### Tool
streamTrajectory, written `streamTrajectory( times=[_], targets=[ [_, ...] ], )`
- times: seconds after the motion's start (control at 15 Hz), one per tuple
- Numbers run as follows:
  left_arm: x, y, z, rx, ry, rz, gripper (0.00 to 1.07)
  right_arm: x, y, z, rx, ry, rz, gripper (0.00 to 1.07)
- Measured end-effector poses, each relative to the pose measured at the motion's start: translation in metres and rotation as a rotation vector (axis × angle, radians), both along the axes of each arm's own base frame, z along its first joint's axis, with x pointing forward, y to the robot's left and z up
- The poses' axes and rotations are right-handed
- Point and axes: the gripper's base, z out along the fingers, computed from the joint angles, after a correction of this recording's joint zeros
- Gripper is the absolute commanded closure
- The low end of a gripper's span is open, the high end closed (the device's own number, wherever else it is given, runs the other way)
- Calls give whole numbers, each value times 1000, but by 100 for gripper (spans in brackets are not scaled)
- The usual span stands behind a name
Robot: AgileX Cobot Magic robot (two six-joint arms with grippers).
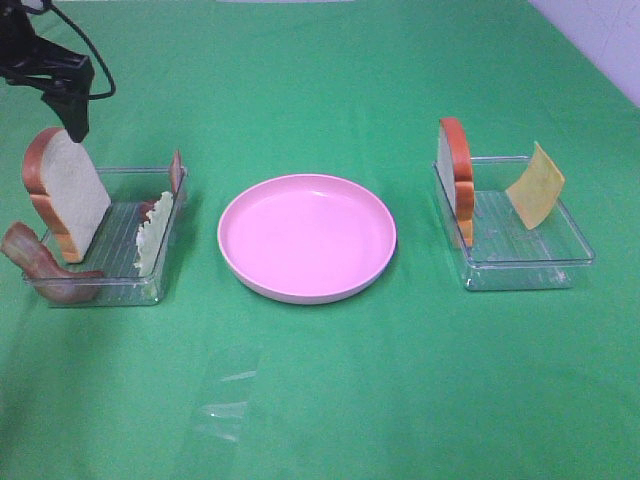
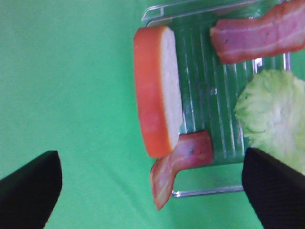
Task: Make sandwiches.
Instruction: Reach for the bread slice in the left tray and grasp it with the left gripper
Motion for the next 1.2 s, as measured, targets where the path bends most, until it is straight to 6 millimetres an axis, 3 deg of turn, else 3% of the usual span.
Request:
streamTrajectory(
  times=[0.2, 0.47, 0.6, 0.73, 0.87, 1.2],
  targets=[
    [19, -3, -29, -1, 38, 30, 12, 0, 0, 0, 0, 0, 0, 11],
    [28, -5, -75, -13, 142, 28, 15, 0, 0, 0, 0, 0, 0, 11],
    [28, -6, -80, -27, 156, 19, 29, 0, 0, 0, 0, 0, 0, 11],
    [28, -7, -80, -37, 159, 16, 55, 0, 0, 0, 0, 0, 0, 11],
    [28, -7, -80, -38, 159, 15, 66, 0, 0, 0, 0, 0, 0, 11],
    [28, -7, -80, -39, 159, 16, 66, 0, 0, 0, 0, 0, 0, 11]
  ],
)
